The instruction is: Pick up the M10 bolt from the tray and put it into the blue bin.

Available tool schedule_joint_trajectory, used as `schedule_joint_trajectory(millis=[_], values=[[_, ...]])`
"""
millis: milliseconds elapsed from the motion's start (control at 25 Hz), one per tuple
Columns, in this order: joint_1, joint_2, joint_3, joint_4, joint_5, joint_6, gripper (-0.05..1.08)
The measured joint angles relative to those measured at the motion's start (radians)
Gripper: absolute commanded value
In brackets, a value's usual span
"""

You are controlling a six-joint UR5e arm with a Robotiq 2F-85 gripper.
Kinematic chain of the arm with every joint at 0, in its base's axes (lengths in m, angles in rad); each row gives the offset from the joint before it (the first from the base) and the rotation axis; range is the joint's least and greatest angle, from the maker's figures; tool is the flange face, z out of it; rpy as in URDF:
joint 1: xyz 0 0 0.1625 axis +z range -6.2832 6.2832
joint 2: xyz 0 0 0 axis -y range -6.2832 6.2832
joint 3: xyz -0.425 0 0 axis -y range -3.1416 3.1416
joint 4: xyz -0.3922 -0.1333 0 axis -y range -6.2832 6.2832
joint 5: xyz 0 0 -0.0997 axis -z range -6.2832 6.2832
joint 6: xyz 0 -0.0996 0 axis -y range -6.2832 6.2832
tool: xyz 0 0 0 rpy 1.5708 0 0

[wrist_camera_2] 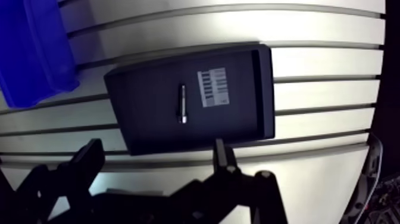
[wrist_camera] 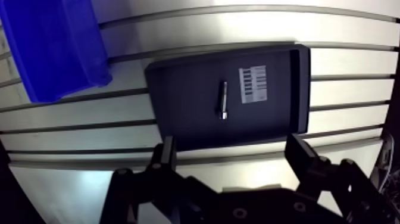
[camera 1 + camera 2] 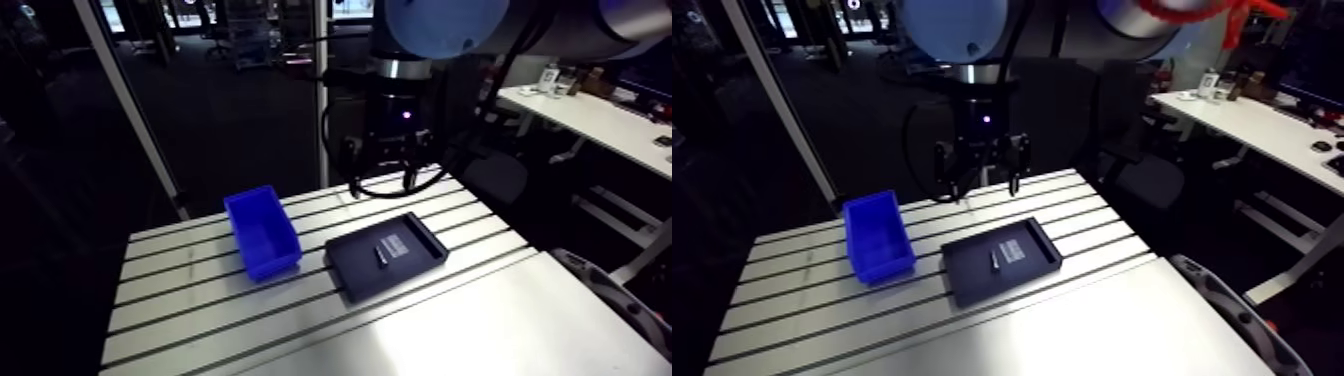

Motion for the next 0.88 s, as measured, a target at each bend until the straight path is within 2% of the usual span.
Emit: schedule_joint_trajectory(millis=[400,880], values=[[-0.009,0.0,0.109,-0.104,0.0,0.01,0.01],[-0.004,0.041,0.161,-0.19,-0.008,0.036,0.04]])
